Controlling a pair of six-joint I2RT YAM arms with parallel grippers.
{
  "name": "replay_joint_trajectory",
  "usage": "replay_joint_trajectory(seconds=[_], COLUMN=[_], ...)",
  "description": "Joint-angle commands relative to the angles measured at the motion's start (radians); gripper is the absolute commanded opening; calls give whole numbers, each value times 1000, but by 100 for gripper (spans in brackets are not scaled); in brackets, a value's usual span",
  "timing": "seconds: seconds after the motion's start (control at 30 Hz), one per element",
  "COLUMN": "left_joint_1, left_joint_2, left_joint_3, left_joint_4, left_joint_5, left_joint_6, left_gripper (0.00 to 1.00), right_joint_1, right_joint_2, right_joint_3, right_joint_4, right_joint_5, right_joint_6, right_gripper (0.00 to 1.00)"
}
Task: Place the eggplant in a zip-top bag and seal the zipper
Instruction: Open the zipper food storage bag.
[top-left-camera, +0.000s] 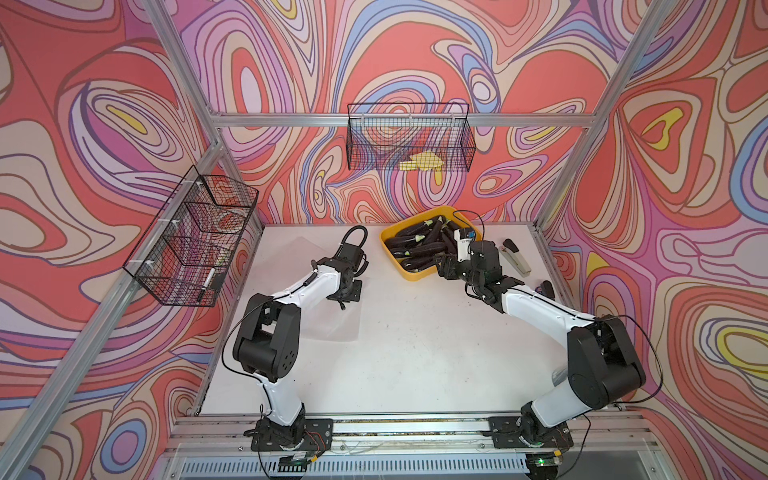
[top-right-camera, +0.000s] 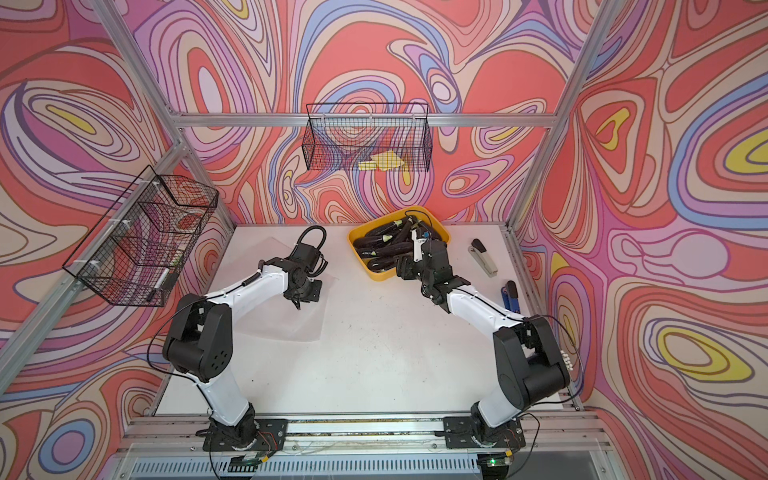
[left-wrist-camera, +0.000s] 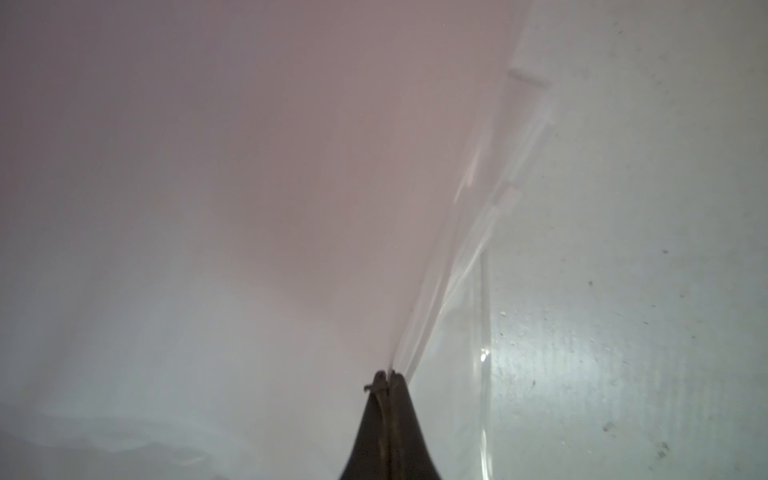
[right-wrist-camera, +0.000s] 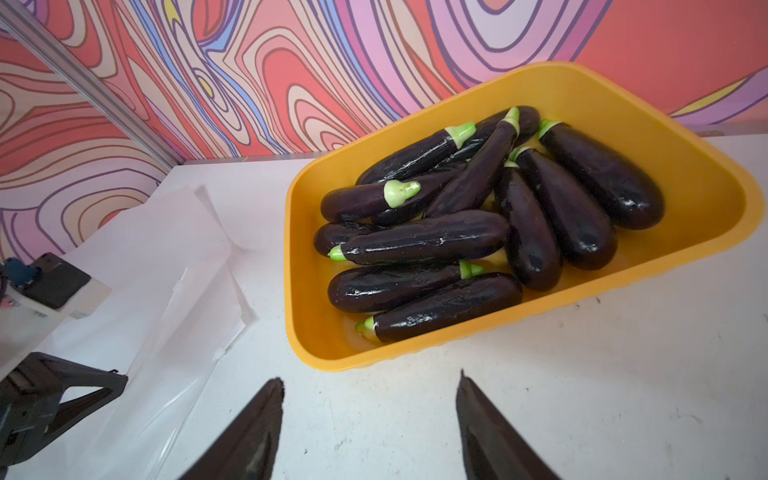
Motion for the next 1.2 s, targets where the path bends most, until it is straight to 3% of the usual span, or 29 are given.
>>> replay_joint_trajectory(seconds=[0.0, 0.2, 0.37, 0.6, 0.83, 1.17], left_joint_1=[-54, -100, -101, -101, -101, -101], left_joint_2=[-65, -150, -175, -161, -166, -147], left_joint_3=[0, -33, -89, -116, -126, -115], left_joint_4=[-65, -23, 71, 127, 138, 135], left_joint_5=[83, 236, 390, 416, 415, 378], left_joint_6=[-78, -194, -263, -272, -266, -255], left_gripper=[0, 0, 0, 0, 0, 0], right_joint_1=[34, 178, 268, 341, 351, 362], right_joint_2=[-11, 61, 159, 277, 320, 271], right_joint_3=[-22, -49, -80, -42, -46, -89], right_joint_4=[32, 212, 472, 508, 511, 503], right_joint_5=[-71, -191, -161, -134, -117, -110], right_joint_6=[38, 181, 353, 418, 453, 440], right_gripper=[66, 53, 50, 44, 37, 45])
